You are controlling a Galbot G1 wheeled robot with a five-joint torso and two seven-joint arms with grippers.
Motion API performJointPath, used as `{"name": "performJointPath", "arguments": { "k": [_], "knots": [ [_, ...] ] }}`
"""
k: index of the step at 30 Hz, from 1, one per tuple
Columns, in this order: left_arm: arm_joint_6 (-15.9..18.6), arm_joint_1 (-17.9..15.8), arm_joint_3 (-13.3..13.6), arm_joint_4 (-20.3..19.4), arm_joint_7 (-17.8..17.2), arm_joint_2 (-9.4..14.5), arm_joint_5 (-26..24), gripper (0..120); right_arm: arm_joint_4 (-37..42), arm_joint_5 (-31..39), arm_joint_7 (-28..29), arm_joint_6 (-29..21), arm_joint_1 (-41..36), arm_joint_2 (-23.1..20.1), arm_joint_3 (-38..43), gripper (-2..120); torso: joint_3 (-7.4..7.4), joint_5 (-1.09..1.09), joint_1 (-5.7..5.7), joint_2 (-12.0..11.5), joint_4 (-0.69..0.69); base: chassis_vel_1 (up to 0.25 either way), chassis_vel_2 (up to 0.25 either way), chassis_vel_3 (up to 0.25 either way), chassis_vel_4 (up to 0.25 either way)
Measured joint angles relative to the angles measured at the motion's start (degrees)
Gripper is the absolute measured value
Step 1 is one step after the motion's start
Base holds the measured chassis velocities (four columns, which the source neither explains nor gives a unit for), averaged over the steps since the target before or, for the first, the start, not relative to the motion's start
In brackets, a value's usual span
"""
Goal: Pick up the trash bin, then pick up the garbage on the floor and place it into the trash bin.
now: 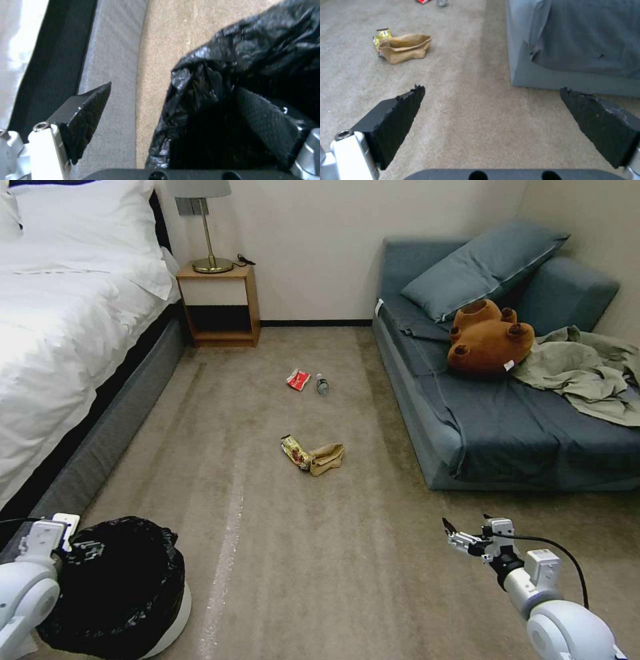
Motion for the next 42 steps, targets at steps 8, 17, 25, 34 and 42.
{"name": "performJointPath", "arguments": {
  "k": [8, 17, 25, 34, 42],
  "knots": [
    [0.0, -1.1, 2.6, 2.5, 0.3, -0.5, 2.5, 98, 0.4, -0.2, 0.1, 0.1, -0.9, 0.0, 0.7, 100, 0.0, 0.01, 0.0, 0.0, 0.01, 0.0, 0.0, 0.0, 0.0],
    [-0.1, -1.6, 3.8, 4.6, 0.8, -1.0, 4.5, 87, 1.2, -0.5, 0.2, 0.2, -1.9, 0.6, 0.8, 100, 0.0, 0.01, 0.0, 0.0, 0.01, 0.0, 0.0, 0.0, 0.0],
    [-0.2, -2.1, 5.1, 5.9, 1.5, -1.5, 5.4, 61, 1.6, -0.6, 0.2, 0.3, -2.5, 1.3, 1.1, 100, 0.0, 0.02, 0.0, 0.0, 0.0, 0.0, 0.0, 0.0, 0.0],
    [-1.5, -1.9, 5.2, 6.1, 2.7, -1.4, 6.5, 38, 1.6, -1.1, 0.2, 0.4, -2.8, 1.9, 1.2, 100, -0.01, 0.05, 0.0, 0.0, 0.01, 0.0, 0.0, 0.0, 0.0],
    [-3.5, -0.9, 4.4, 6.4, 3.7, -1.9, 7.7, 38, 2.5, -1.6, 0.2, 0.4, -3.8, 2.3, 1.5, 100, -0.01, 0.02, 0.0, 0.0, 0.01, 0.0, 0.0, 0.0, 0.0]
  ]
}}
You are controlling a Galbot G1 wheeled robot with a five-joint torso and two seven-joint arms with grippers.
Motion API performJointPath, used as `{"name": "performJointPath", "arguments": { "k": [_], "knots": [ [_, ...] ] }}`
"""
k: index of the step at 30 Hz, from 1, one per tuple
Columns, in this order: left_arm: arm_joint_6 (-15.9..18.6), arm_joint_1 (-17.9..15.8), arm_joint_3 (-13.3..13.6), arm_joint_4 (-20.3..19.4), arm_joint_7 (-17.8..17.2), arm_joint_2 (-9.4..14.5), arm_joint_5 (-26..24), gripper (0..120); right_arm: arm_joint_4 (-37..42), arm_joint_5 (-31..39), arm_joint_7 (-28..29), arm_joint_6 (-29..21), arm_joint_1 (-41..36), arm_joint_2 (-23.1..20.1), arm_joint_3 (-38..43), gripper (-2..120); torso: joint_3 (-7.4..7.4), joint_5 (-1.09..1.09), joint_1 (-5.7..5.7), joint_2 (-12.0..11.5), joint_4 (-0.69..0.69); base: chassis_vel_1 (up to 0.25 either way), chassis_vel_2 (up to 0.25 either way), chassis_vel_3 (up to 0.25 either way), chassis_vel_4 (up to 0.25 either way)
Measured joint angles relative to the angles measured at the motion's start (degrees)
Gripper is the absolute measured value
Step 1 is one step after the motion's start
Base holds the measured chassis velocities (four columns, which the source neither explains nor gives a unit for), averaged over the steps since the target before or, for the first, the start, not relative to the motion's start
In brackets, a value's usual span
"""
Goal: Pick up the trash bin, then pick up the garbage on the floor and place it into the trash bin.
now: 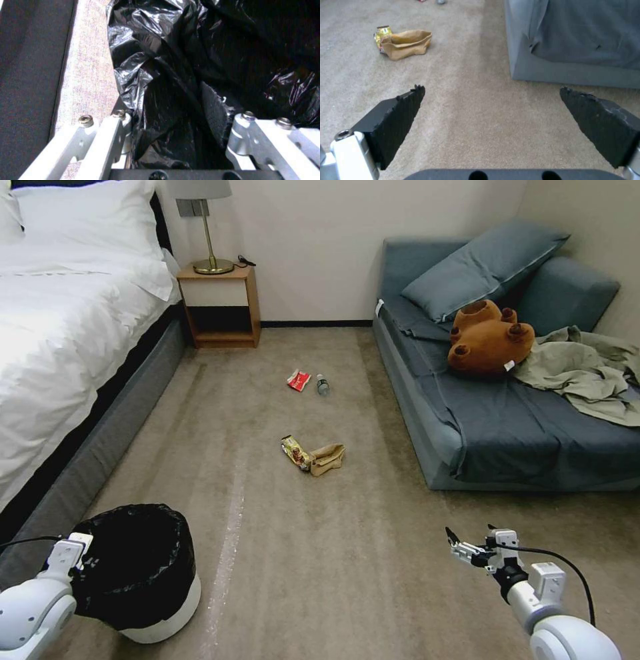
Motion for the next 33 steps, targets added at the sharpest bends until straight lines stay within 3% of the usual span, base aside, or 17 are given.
{"name": "performJointPath", "arguments": {
  "k": [4, 6, 7, 19, 33],
  "knots": [
    [-1.2, 0.3, -0.3, 0.0, 0.5, -0.2, 0.6, 38, 0.4, 0.0, 0.0, 0.0, -0.4, 0.0, 0.4, 100, 0.0, -0.02, 0.0, 0.0, 0.0, 0.0, 0.0, 0.0, 0.0],
    [-6.2, 0.9, -1.3, 0.2, 2.2, -1.1, 2.1, 36, 1.2, -0.1, 0.0, 0.0, -1.5, 0.3, 1.0, 100, 0.01, -0.04, 0.0, 0.0, 0.01, 0.0, 0.0, 0.0, 0.0],
    [-6.2, 0.9, -1.3, 0.2, 2.2, -1.1, 2.1, 36, 1.2, -0.1, 0.0, 0.0, -1.5, 0.3, 1.0, 100, 0.01, -0.04, 0.0, 0.0, 0.01, 0.0, 0.0, 0.0, 0.0],
    [-15.6, 1.4, -5.7, -1.6, 2.3, -3.7, 0.9, 12, 3.0, 0.0, 0.1, -0.1, -2.0, 0.1, 1.3, 100, 0.01, -0.03, 0.0, 0.0, -0.02, 0.0, 0.0, 0.0, 0.0],
    [-17.9, -0.3, -8.9, -3.6, 0.2, -4.7, -0.6, 5, 4.7, 3.0, 0.9, -1.9, -1.3, -1.5, 1.3, 100, 0.01, -0.01, 0.0, 0.0, 0.0, 0.0, 0.0, 0.0, 0.0]
  ]
}}
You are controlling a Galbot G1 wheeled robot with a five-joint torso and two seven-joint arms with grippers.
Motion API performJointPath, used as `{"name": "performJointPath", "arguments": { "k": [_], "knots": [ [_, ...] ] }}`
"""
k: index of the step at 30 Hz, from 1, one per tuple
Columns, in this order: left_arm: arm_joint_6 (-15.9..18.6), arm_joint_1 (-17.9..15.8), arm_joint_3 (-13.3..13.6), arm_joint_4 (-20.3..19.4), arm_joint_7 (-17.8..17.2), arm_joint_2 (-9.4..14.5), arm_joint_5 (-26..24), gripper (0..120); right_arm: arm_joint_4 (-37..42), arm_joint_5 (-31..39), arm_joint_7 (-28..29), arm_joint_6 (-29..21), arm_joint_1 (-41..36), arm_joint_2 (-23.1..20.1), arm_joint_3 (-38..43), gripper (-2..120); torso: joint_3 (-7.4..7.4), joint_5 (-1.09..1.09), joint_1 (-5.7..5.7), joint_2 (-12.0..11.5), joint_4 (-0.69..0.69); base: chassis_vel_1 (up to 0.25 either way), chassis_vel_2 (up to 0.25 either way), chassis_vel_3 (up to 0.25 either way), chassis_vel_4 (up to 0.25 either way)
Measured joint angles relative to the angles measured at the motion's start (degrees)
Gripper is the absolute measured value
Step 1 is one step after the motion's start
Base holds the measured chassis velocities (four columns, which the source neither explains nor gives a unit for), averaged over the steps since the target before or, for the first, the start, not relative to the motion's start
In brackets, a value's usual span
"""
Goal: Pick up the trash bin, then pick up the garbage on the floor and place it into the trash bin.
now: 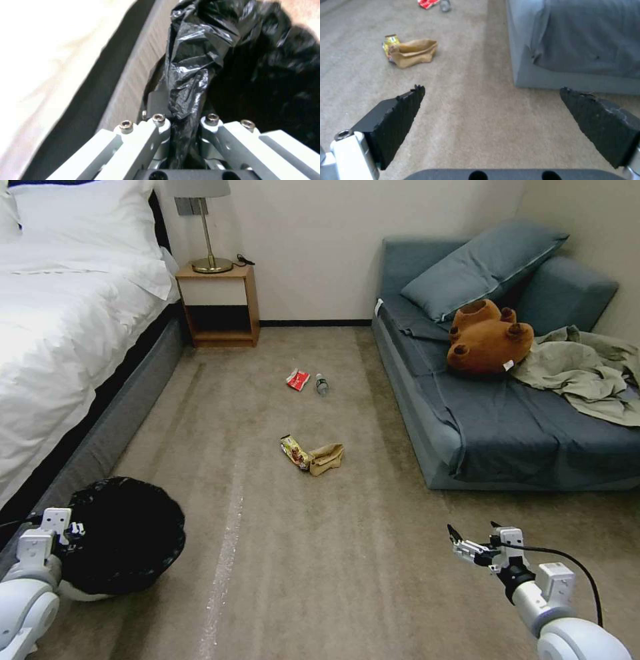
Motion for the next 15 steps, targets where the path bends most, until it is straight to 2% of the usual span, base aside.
{"name": "performJointPath", "arguments": {
  "k": [10, 15],
  "knots": [
    [0.0, -0.3, -1.2, -4.6, -0.8, -0.1, 1.1, 5, 1.6, 0.0, -1.1, 1.2, 1.6, -1.1, -1.2, 100, 0.0, 0.0, 0.0, 0.0, 0.0, 0.0, 0.0, 0.0, 0.0],
    [1.1, -0.9, -2.0, -7.6, -1.9, 0.8, 1.3, 5, 2.0, 0.6, -4.5, 3.7, 2.5, -2.5, -1.3, 100, 0.0, 0.0, 0.0, 0.0, -0.01, 0.0, 0.0, 0.0, 0.0]
  ]
}}
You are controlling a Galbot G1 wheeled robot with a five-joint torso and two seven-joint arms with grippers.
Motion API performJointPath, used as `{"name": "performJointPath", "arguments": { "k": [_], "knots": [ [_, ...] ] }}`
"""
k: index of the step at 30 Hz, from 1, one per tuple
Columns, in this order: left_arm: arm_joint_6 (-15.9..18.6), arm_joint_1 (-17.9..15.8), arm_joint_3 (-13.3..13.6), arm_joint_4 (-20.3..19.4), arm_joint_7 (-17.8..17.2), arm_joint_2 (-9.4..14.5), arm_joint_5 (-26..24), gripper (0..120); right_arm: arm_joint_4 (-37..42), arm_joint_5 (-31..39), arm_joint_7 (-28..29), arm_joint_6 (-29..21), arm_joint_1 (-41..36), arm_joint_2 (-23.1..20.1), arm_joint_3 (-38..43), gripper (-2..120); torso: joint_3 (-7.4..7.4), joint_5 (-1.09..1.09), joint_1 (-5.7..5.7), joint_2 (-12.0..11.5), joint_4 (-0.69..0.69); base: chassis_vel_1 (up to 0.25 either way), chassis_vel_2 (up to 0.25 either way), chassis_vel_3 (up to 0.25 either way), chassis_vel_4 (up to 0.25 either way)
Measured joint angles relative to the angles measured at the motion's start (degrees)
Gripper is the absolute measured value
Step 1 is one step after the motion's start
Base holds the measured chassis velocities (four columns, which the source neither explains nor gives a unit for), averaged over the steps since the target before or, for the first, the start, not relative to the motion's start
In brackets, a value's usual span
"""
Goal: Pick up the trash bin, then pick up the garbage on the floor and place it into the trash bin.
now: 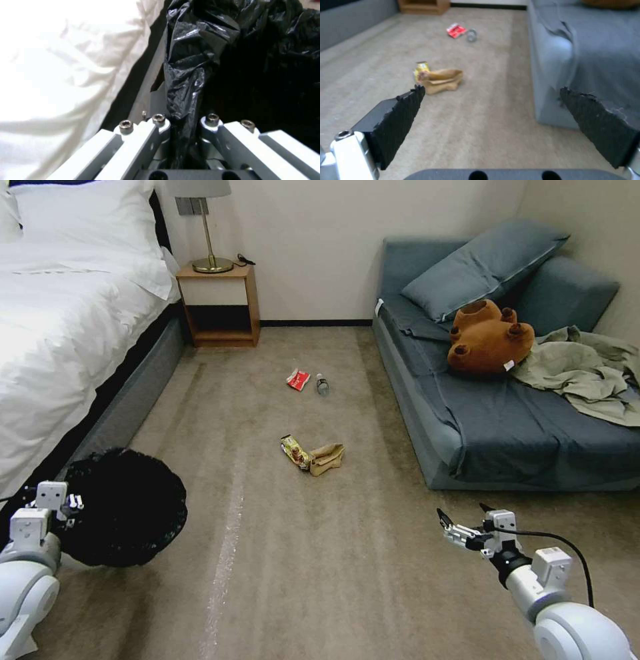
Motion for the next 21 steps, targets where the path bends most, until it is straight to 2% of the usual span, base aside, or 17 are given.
{"name": "performJointPath", "arguments": {
  "k": [3, 9, 16, 21],
  "knots": [
    [0.2, -0.1, -0.1, -0.4, -0.1, 0.2, 0.2, 5, 0.1, 0.1, -1.0, 0.3, 0.1, -0.2, 0.0, 100, 0.0, 0.0, 0.0, 0.0, 0.0, 0.0, 0.0, 0.0, 0.0],
    [0.5, -0.2, -0.4, -1.7, -0.5, 0.7, 1.6, 5, 0.2, 0.0, -7.1, 3.0, 0.1, -0.4, -0.8, 100, -0.01, 0.0, 0.0, 0.0, 0.0, 0.0, 0.0, 0.0, 0.0],
    [0.4, 0.4, -1.4, -2.7, -0.4, 0.8, 1.9, 5, 0.1, -0.1, -7.6, 3.1, 1.4, -0.2, -2.1, 100, -0.01, 0.0, 0.0, 0.0, 0.0, 0.0, 0.0, 0.0, 0.0],
    [-0.6, 1.3, -1.8, -3.4, -0.1, 0.1, 2.3, 5, 0.0, -0.1, -7.4, 2.4, 1.8, 0.0, -2.6, 100, 0.0, 0.0, 0.0, 0.0, 0.0, 0.0, 0.0, 0.0, 0.0]
  ]
}}
